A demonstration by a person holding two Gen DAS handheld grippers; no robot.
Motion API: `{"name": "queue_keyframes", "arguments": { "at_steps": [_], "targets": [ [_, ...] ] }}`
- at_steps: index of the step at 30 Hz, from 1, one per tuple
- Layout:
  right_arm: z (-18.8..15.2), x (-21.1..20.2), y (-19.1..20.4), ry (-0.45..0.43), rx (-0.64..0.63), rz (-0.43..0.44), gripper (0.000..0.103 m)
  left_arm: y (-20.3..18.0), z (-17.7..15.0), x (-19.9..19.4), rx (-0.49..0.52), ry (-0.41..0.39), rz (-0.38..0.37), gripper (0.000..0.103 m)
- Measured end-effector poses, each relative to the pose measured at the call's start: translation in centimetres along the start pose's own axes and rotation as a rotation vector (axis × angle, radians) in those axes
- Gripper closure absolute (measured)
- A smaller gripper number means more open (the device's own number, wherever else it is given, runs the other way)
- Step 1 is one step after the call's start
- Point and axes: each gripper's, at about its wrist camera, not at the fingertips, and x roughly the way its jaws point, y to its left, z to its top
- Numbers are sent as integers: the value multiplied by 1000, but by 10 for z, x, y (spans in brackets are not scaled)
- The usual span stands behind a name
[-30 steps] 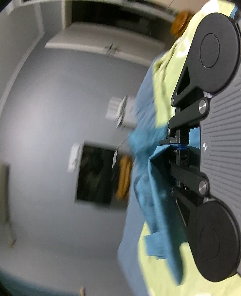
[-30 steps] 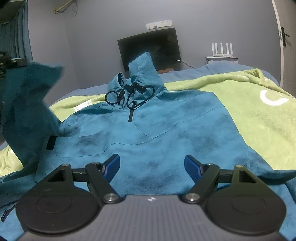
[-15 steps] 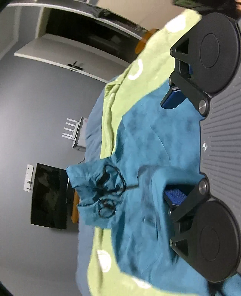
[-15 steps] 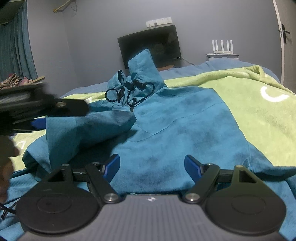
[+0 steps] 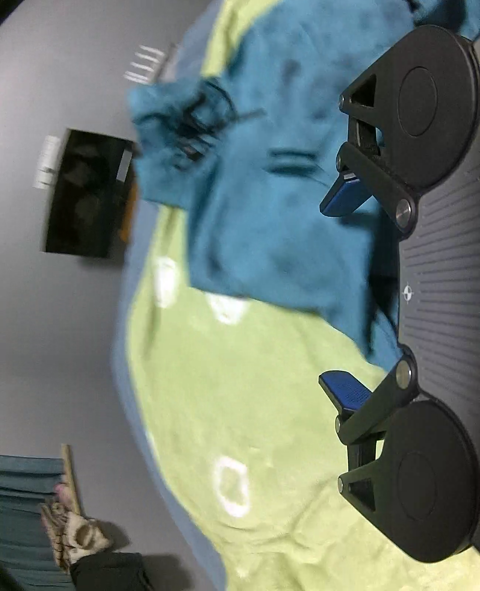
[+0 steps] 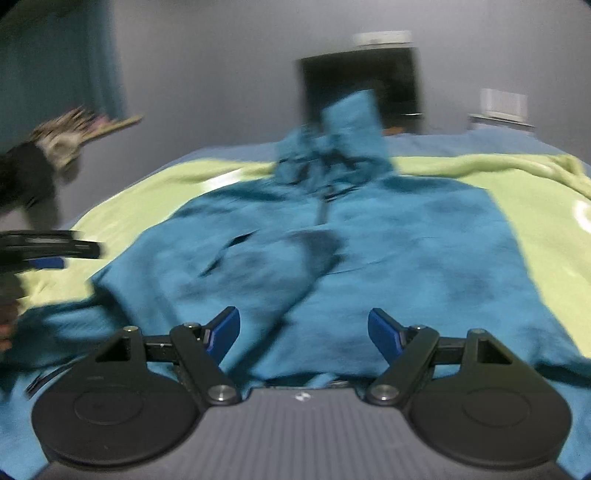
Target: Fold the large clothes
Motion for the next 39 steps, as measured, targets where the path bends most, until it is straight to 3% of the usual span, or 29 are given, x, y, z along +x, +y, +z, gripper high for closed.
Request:
{"name": "queue_keyframes", "arguments": {
  "at_steps": [5, 9, 15, 18, 23, 25, 26, 27, 34, 36, 39],
  "targets": [
    [15, 26, 58, 81, -258, -21, 26, 19, -12, 31, -78, 128, -8, 14],
    [25, 55, 95, 126, -438, -35, 26, 31, -16, 38, -126, 131, -20, 14],
    [25, 99, 129, 184, -611, -26, 27, 26, -15, 34, -92, 106, -20, 14],
    [17, 114, 133, 234, -654, -12, 41, 28, -17, 21, -81, 99, -21, 14],
    [4, 117, 141, 212, -720, -34, 43, 25, -18, 18, -62, 89, -25, 14],
    [1, 123, 138, 211, -736, -107, 73, 23, -18, 16, -52, 81, -24, 14],
    [5, 124, 132, 210, -690, -115, 94, 22, -18, 15, -48, 73, -24, 14],
    [10, 121, 126, 187, -645, -123, 97, 21, -18, 13, -43, 66, -26, 14],
    [53, 54, 44, -61, -198, -247, 100, 16, -18, 10, -16, 55, -37, 14],
    [54, 35, 0, -67, 14, -287, 100, 17, -19, 11, -15, 64, -42, 12],
    [36, 32, -56, 39, 267, -289, 100, 15, -19, 12, 2, 75, -48, 10]
  ]
}}
